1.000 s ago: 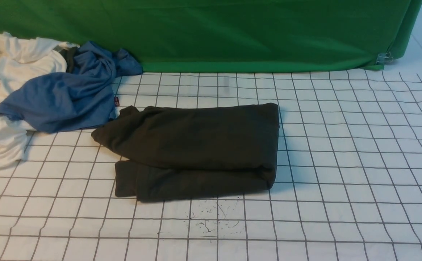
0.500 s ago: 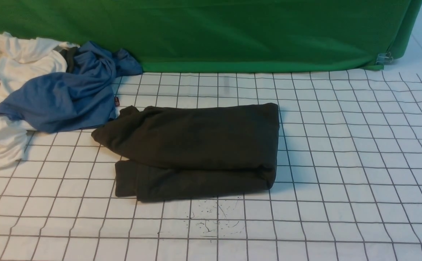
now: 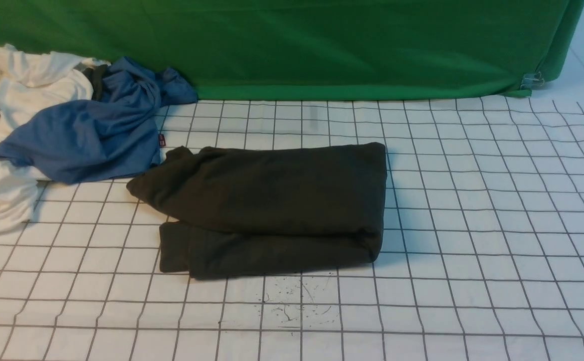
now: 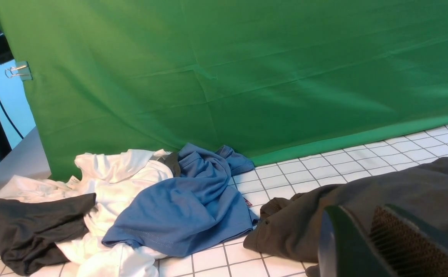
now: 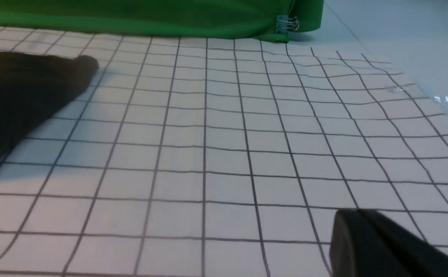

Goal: Fold a long-sleeved shirt over a white checkered tablecloth.

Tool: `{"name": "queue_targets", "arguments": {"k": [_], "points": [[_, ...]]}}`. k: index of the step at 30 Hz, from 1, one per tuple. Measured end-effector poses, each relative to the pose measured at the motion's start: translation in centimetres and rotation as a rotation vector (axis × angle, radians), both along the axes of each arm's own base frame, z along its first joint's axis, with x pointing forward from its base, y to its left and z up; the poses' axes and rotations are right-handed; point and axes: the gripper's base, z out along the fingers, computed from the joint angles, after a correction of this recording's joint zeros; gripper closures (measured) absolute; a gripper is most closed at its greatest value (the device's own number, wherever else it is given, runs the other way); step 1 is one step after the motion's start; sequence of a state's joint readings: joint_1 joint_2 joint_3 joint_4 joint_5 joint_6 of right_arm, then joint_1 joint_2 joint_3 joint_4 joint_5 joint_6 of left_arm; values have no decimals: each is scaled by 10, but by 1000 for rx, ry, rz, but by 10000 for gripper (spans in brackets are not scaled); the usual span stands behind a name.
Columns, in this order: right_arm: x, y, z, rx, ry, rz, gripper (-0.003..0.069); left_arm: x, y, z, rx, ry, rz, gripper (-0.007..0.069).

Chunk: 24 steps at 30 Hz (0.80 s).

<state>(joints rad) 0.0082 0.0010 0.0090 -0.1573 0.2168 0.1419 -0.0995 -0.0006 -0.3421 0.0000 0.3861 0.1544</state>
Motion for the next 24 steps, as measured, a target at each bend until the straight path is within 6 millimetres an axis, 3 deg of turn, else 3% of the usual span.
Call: {"name": "queue_targets", "arguments": {"k": [24], "points": [[0, 0, 0, 16, 1, -4, 606, 0, 0, 0, 0, 0, 0, 545]]}}
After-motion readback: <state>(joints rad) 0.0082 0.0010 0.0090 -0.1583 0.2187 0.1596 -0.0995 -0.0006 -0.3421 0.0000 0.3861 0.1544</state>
